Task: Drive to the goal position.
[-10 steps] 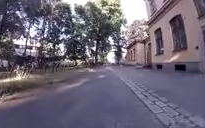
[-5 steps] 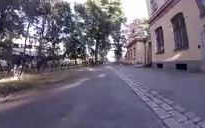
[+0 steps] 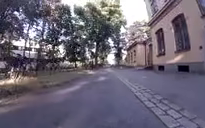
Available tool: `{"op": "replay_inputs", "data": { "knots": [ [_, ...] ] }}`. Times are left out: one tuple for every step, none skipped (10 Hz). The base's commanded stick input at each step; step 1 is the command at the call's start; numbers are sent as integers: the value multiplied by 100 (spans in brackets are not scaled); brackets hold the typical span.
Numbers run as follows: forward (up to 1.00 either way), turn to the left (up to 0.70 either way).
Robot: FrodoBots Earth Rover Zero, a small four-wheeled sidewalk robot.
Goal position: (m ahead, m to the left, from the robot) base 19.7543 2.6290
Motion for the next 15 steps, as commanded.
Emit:
{"op": "replay_inputs", "data": {
  "knots": [
    [45,0],
    [45,0],
    [45,0],
    [45,0],
    [45,0],
    [45,0],
    [45,0],
    [45,0],
    [45,0],
    [45,0],
    [45,0],
    [45,0],
    [45,0],
    [45,0],
    [45,0]
  ]
}}
